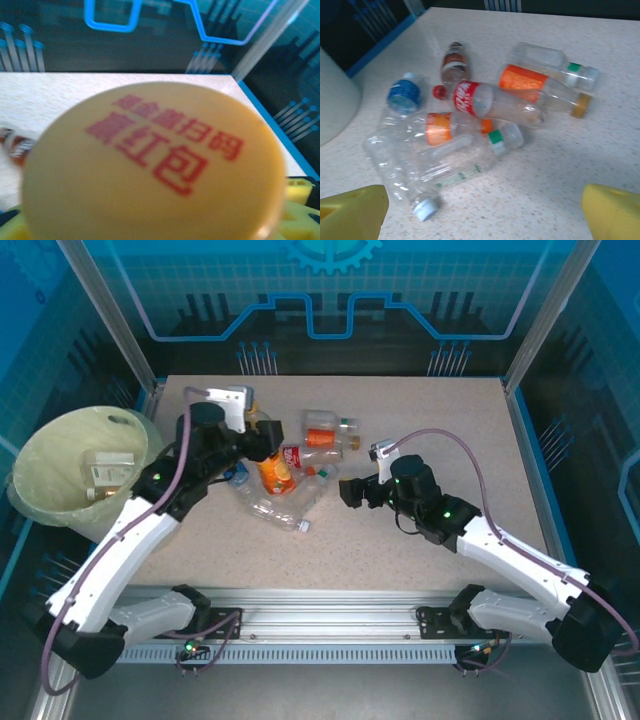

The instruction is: Put the plastic bottles in the bin

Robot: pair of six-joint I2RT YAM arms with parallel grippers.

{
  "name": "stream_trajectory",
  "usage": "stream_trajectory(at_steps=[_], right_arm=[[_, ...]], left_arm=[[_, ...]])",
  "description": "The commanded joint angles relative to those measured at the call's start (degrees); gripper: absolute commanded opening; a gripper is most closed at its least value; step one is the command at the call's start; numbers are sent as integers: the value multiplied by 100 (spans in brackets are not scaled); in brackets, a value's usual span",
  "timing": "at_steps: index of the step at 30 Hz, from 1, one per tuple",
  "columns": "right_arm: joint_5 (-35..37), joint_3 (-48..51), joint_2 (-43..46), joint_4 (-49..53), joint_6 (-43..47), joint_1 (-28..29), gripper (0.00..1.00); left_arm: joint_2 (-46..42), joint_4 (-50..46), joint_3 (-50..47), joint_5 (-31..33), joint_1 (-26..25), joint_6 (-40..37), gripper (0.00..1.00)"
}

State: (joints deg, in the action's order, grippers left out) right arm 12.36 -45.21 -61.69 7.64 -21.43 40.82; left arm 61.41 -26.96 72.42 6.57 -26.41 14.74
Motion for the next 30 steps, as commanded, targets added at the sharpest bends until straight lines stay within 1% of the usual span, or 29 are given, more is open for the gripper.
stream_trajectory(at_steps=[1,3,7,10,12,14,16,18,20,21,25,30], right_arm=[[730,-123,-104,367,-161,-64,100],[863,-113,-115,349,-164,-77,100],[1041,-25,-84,235,-155,-134,100],[1043,-4,-63,210,-145,-217,100],[1043,3,-37,212,-149,-249,100],[1035,21,-12,212,-152,-278,100],[1023,53,15,212,-166,-302,100],[1014,82,56,229,-182,-332,100],[1013,105,102,254,-177,-345,100],[1014,124,126,260,-181,-359,100],[1018,198,277,283,-194,-422,100],[1025,280,485,335,-187,-538,100]], left_arm=[[-475,-1005,577,1150,-4,-498,52],[-604,-1319,836,1603,2,-617,52],[-679,-1965,1509,2791,-4,-943,52],[-674,-2188,1827,3818,-4,-1225,51],[-674,-2134,1898,4406,4,-1482,51],[-720,-1797,1811,4924,41,-1878,51],[-744,-1424,1687,5139,206,-2203,51],[-707,-1245,1656,5095,574,-2291,51],[-620,-1222,1674,4916,1030,-2209,52],[-566,-1276,1699,4755,1277,-2102,53],[-254,-1619,1865,3786,2514,-1568,53],[236,-1951,2082,3150,3662,-1172,53]])
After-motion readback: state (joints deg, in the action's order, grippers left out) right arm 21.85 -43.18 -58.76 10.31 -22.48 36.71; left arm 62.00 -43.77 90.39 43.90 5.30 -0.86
